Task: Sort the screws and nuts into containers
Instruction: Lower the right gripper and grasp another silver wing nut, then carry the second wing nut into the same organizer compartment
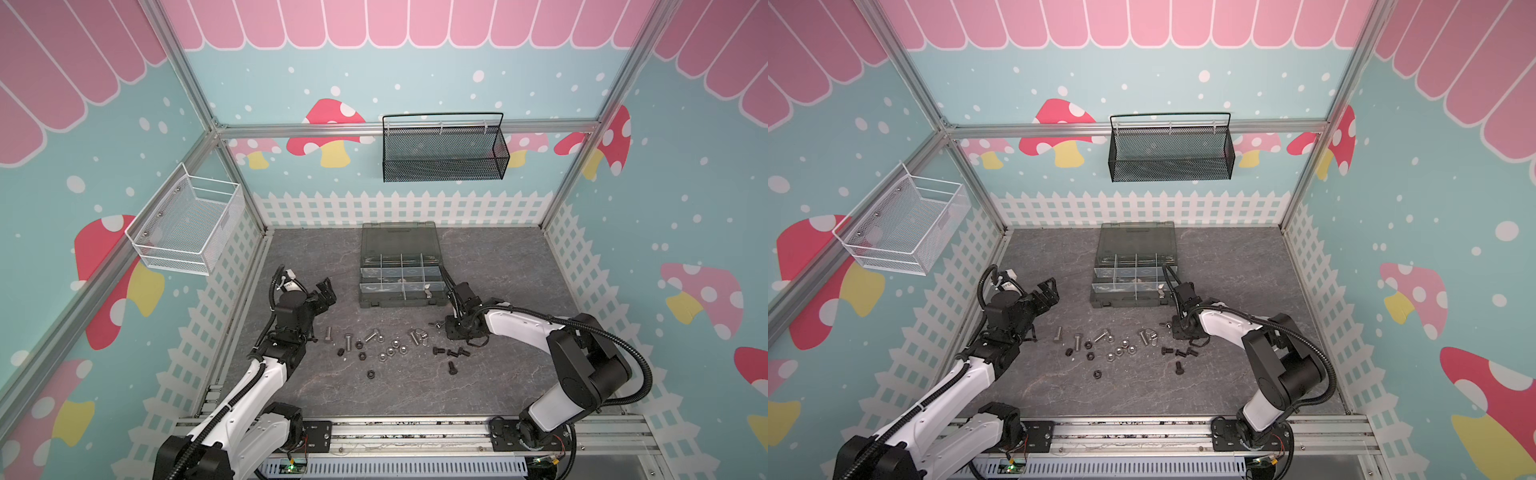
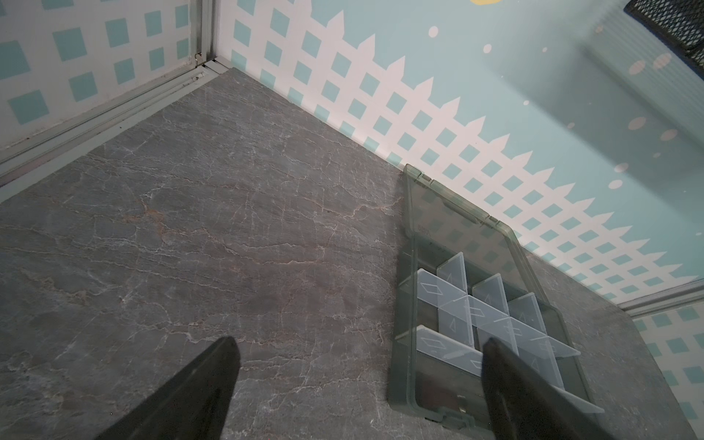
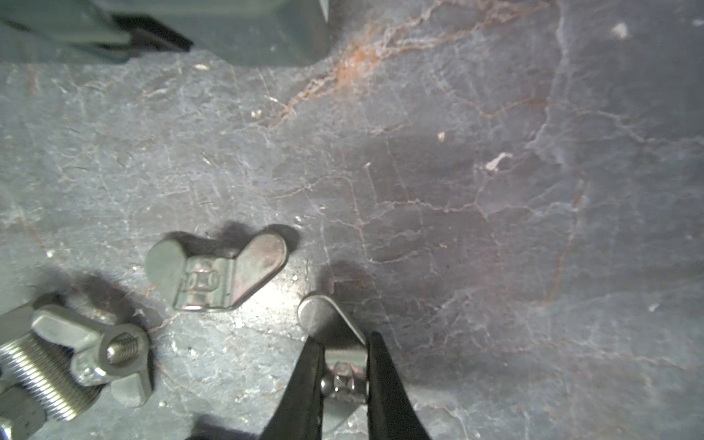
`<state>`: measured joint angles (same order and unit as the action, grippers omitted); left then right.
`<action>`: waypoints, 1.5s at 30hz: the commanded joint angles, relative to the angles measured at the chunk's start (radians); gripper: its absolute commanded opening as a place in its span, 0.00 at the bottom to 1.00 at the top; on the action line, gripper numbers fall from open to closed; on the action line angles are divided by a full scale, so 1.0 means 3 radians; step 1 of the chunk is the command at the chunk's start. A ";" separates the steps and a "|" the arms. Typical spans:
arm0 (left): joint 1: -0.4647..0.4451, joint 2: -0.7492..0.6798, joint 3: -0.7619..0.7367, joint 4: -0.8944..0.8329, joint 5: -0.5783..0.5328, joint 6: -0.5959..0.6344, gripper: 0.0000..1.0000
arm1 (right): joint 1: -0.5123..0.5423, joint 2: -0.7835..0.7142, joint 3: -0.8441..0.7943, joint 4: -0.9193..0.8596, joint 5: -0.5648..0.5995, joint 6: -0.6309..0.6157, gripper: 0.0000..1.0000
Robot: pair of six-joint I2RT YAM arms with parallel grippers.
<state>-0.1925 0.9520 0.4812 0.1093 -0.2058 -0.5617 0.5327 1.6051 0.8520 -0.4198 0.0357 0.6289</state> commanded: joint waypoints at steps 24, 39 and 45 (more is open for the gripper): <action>-0.0018 -0.0187 0.0040 -0.0087 -0.0054 -0.0030 1.00 | 0.0032 0.0288 0.1272 -0.0145 0.0530 -0.0726 0.00; -0.0018 -0.0281 0.0037 -0.0147 -0.0063 0.0005 1.00 | 0.0002 0.0954 0.1772 -0.0155 0.0504 -0.0967 0.00; -0.0018 -0.0326 0.0008 -0.0173 -0.0116 0.0004 1.00 | -0.0007 0.1075 0.1732 -0.0172 0.0514 -0.0952 0.03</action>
<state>-0.1925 0.8692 0.4812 0.0834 -0.2188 -0.5610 0.5308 1.9060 1.3575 -0.4538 0.1841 0.3580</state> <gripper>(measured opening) 0.991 0.182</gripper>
